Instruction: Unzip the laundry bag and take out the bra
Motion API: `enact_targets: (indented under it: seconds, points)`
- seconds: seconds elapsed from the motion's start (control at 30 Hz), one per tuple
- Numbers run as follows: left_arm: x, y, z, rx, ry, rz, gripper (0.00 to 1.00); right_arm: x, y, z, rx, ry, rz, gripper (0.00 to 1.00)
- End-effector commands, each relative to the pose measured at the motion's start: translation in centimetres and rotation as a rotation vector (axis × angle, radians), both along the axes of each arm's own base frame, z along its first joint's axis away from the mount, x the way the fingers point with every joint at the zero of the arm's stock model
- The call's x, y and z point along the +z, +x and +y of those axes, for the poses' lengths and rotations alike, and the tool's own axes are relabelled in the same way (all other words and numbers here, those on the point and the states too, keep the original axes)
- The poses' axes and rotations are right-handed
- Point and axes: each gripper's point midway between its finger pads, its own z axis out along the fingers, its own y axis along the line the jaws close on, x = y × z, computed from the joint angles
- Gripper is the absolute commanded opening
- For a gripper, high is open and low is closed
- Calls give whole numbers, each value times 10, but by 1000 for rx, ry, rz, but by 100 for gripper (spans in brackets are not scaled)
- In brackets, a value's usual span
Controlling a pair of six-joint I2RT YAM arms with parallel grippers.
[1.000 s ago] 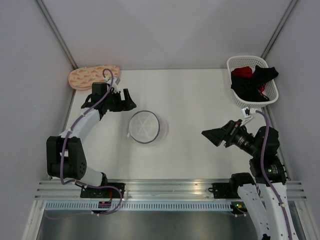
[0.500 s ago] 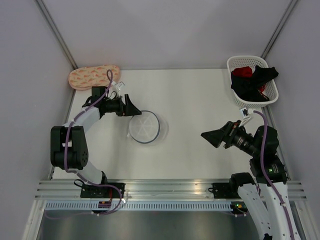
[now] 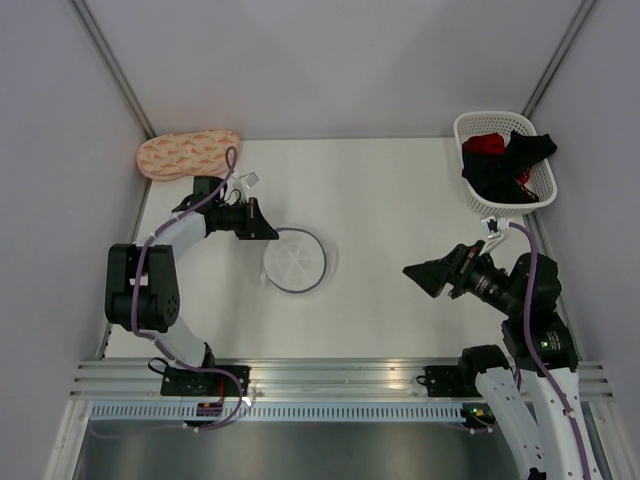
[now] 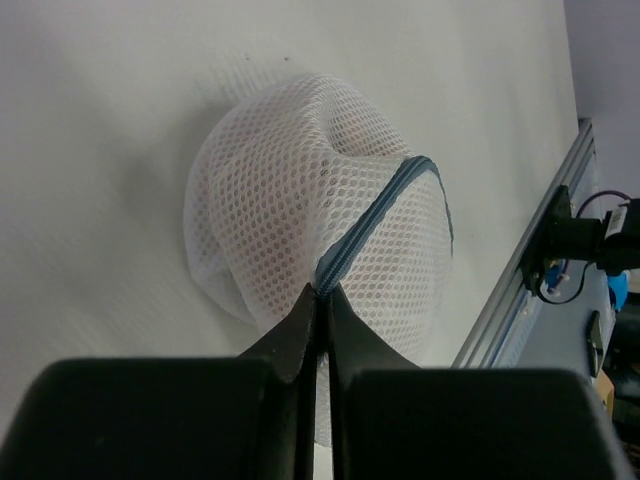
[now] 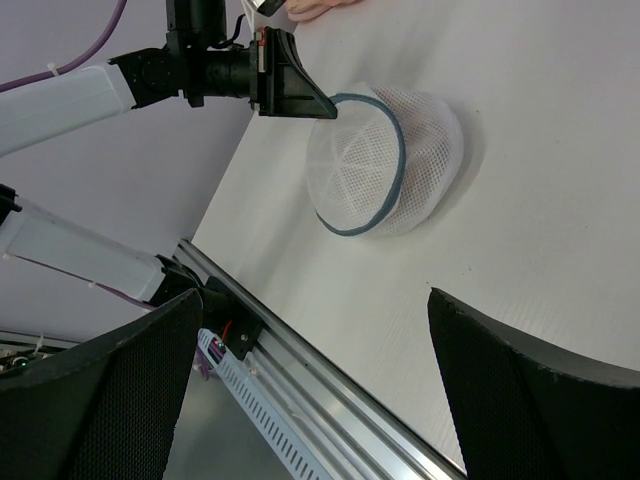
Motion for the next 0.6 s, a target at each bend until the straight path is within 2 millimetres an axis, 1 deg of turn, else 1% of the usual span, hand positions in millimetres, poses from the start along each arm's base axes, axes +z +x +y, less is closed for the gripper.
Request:
enact_targets:
  seconds: [0.0, 0.07, 0.1, 0.13, 0.2, 0.23, 0.27, 0.3, 0.33, 0.37, 0.4, 0.43, 0.47, 0.5, 0.53, 0.57]
  points:
    - [15, -4, -20, -134, -75, -51, 2, 6, -2, -1, -9, 2, -23, 98]
    - [14, -10, -25, -146, -85, -11, 2, 4, -3, -1, -10, 1, -18, 98]
    - [16, -8, -26, -136, -91, 0, 2, 4, -3, -1, -10, 1, -18, 98]
    - [17, -9, -28, -104, -117, 71, 2, 3, -2, -1, -13, 0, -14, 98]
    - [22, -10, -32, -78, -152, 118, 2, 0, 0, -3, -28, -3, -6, 98]
    - [32, -11, -36, -26, -180, 160, 2, -1, 1, -3, -31, -4, -1, 98]
    - [30, -15, -42, -18, -194, 124, 2, -2, 2, -4, -34, -6, 5, 98]
    - [30, -11, -41, 57, -172, 102, 2, -4, 4, -5, -43, -10, 11, 98]
    - [48, -14, -43, 148, -210, 123, 2, -7, 6, -5, -45, -16, 20, 98]
    - [47, -16, -42, 200, -241, 88, 2, -9, 7, -5, -48, -19, 28, 98]
    - [48, -12, -38, 295, -259, 88, 2, -11, 8, -6, -52, -24, 33, 98]
    - [55, -13, -38, 394, -335, 161, 2, -13, 11, -6, -58, -29, 43, 98]
    - [62, -23, -35, 439, -379, 144, 2, -14, 12, -7, -59, -31, 46, 98]
    - [61, -19, -29, 529, -391, 147, 2, -14, 13, -6, -59, -35, 52, 98]
    - [65, -25, -34, 576, -419, 186, 2, -16, 16, -7, -62, -40, 61, 98]
    - [75, -31, -32, 617, -433, 169, 2, -17, 17, -7, -61, -46, 65, 98]
